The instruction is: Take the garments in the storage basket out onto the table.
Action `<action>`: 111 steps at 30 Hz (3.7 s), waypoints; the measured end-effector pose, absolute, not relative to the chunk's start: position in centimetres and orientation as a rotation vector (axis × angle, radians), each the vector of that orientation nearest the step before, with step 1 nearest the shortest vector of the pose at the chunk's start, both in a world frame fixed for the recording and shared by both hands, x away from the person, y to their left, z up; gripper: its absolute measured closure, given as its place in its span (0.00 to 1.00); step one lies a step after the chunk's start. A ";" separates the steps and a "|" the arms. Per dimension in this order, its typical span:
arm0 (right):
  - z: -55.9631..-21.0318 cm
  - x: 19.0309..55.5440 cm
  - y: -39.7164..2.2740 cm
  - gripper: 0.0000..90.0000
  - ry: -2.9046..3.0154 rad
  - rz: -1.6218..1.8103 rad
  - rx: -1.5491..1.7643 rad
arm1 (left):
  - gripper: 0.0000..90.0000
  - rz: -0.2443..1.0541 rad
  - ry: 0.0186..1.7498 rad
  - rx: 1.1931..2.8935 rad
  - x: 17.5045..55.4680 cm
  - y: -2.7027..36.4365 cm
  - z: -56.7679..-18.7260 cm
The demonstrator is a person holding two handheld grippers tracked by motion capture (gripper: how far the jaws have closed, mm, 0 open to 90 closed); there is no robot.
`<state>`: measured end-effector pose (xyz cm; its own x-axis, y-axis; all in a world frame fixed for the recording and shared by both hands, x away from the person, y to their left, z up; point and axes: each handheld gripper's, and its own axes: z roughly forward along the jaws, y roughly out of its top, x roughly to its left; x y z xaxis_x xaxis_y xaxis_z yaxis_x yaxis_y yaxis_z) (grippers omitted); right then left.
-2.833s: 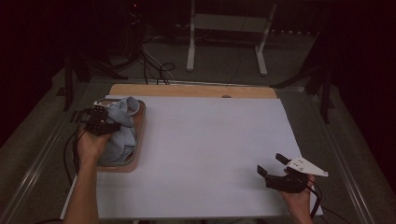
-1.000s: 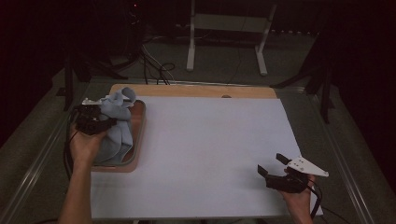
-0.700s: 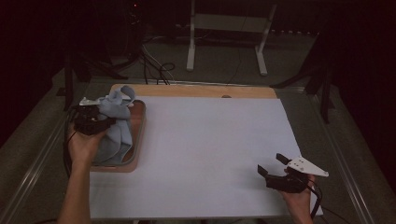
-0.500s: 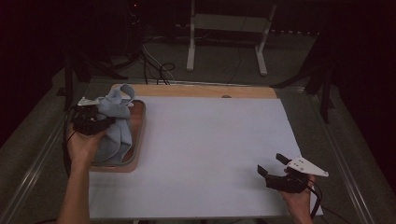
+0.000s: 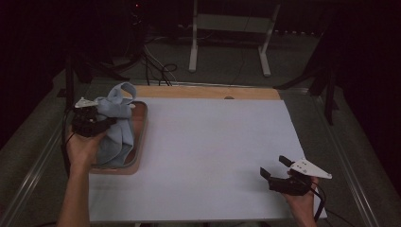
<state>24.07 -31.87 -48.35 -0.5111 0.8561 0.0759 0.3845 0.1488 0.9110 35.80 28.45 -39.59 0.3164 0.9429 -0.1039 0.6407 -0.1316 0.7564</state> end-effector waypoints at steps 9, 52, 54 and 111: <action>-48.4 24.1 -31.8 0.09 1.969 1.338 1.179 | 0.84 0.537 1.381 1.855 35.7 28.3 -38.9; -48.3 24.0 -31.9 0.09 1.962 1.341 1.179 | 0.85 0.550 1.294 1.878 35.6 26.8 -36.7; -48.3 24.0 -31.9 0.09 1.961 1.340 1.180 | 0.85 0.549 1.292 1.879 35.6 26.7 -36.6; -48.3 24.1 -32.0 0.09 1.962 1.344 1.181 | 0.85 0.529 1.196 1.921 36.7 23.0 -34.7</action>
<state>24.07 -31.99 -48.28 -0.5115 0.8557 0.0790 0.3827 0.1445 0.9125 36.74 23.04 -34.66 0.4664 0.8826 -0.0587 0.5505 -0.2376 0.8003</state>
